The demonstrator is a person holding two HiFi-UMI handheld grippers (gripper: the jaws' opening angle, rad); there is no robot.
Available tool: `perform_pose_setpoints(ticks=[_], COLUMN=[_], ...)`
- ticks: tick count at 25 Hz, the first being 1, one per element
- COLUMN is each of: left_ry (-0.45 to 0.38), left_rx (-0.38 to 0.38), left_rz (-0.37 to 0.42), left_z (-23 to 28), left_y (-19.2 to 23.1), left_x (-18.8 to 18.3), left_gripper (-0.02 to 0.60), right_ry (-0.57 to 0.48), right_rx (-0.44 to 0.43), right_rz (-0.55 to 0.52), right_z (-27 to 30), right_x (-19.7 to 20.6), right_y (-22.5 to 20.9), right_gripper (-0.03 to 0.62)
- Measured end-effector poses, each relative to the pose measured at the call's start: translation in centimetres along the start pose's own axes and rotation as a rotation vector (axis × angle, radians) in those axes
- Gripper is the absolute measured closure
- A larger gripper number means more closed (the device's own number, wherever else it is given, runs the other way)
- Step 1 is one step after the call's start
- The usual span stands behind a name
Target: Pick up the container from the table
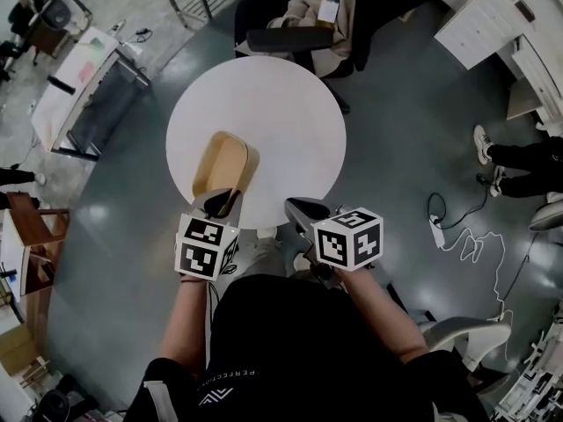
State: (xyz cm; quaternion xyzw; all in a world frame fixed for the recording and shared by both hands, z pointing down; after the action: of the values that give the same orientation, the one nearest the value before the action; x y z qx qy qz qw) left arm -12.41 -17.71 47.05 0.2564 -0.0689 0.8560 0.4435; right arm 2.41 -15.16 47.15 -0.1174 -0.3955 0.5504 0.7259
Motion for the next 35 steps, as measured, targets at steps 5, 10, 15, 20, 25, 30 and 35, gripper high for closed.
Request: perform_pose_setpoints(ticks=[5,10,15,20,25,30,35], left_ry=[-0.076,-0.164,-0.212,-0.248,-0.273,-0.273,-0.265], left_rx=[-0.029,-0.039,-0.042,-0.047,-0.059,-0.055,-0.06], left_rz=[-0.035,-0.114,-0.163,-0.165,-0.17,-0.178,-0.181], left_z=[-2.6,-5.3,-6.7,-8.0,-8.8,-9.3,-9.3], left_y=[-1.3,-2.1,-3.6,-5.3,-6.5,-7.1,-7.8], left_x=[0.8,2.0,3.7,4.4,5.0,5.7,6.5], left_gripper=[0.557,0.557,0.557,0.555,0.555,0.555,0.555], right_ry=[-0.016,-0.032,-0.047,-0.109,-0.143,-0.147,-0.169], right_rx=[-0.013,-0.019,-0.012,-0.009,-0.014,0.007,0.009], right_rz=[-0.027,-0.069,-0.118,-0.173,-0.211,-0.238,-0.241], right_z=[-0.8,-1.7,-2.4,-3.9,-4.8,-5.3,-6.0], right_x=[0.7,1.1,2.3,2.8,3.7,4.2,4.4], right_y=[0.7,2.0,3.1,4.3,5.0,5.5,5.5], right_gripper=[0.592,0.592,0.592,0.594,0.594,0.594,0.594])
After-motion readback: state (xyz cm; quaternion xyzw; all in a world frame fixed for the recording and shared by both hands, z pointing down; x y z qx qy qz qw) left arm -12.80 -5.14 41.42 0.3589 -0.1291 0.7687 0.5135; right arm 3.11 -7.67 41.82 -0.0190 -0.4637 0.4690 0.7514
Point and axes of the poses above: the fingertips, and each gripper's own axes: z forward along the fingers, y to its left, x out of its underside, the point moved 5 cm from there along -z, backward along the fingers, and after that the axes turned 12 degrees about y, right-handed, at the moved point
